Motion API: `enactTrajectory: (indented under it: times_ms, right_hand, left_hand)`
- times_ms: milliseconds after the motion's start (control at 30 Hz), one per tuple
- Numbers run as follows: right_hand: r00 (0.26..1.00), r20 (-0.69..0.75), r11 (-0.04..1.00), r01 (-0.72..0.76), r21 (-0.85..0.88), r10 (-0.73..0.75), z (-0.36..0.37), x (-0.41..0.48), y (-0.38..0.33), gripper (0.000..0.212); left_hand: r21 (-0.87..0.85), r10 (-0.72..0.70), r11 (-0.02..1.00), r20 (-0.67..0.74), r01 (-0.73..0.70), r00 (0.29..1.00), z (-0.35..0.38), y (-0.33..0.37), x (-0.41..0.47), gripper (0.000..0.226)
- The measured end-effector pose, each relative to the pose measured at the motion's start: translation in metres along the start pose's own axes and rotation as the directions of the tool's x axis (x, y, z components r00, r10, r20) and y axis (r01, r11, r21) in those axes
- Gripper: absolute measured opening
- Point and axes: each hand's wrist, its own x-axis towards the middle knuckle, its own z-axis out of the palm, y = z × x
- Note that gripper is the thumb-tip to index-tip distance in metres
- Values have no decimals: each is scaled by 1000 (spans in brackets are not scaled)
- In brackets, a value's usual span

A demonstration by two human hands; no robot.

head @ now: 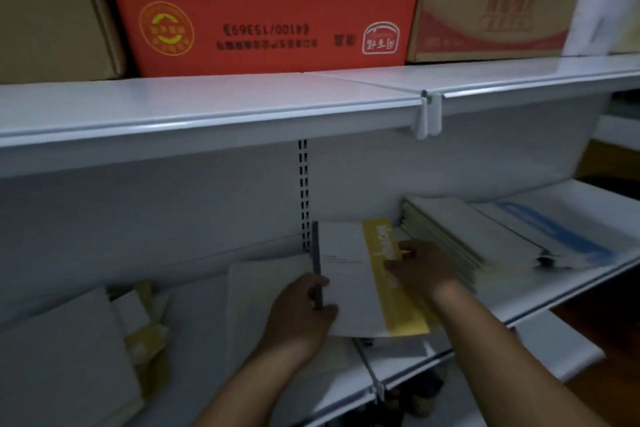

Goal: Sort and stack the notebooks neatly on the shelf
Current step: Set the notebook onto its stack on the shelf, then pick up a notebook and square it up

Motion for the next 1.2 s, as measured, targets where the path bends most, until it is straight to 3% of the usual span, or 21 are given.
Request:
enactTrajectory:
  times_ms: [100,200,333,433,533,633,733,867,967,1067,1200]
  right_hand:
    - [996,-94,987,-11,-157,-4,-18,23,26,38]
    - [998,-40,957,36,-289,-50,-6,34,47,36]
    - [995,4,873,92,-479,-102,1,39,59,35]
    - [984,-29,870,141,-472,-175,7,37,47,42]
    - [943,-86,923,291,-250,-320,42,11,5,37]
    - [866,107,860,498,-114,-488,100,-25,-42,26]
    - [765,297,801,599,-3,-572,156,-59,-79,23]
    - [679,491,791,610,35,-546,214,-100,-112,36]
    - [695,539,759,634,-147,-476,242,-118,-121,53]
    - [714,541,744,630,-222,-444,254,-122,-122,56]
    - [726,575,810,559,-176,-376,251,-120,-121,53]
  left_hand:
    - [305,58,948,123,-94,991,45,10,17,39]
    - [560,-21,821,219,-109,975,65,5,25,42]
    - [704,-16,694,222,-149,975,62,6,25,46]
    - [652,89,744,124,-148,988,47,10,18,38]
    - [565,128,820,-26,-91,991,10,0,11,32]
    - [530,52,846,-175,49,983,-47,-31,-5,34]
    - [518,-59,816,-366,256,929,-108,-68,-34,33]
    - [429,-270,718,-553,548,788,-179,-117,-83,38]
    - [363,-379,635,-623,682,684,-212,-148,-109,54]
    - [303,-394,669,-630,679,669,-222,-162,-117,66]
    - [298,-408,690,-592,659,695,-221,-156,-111,64]
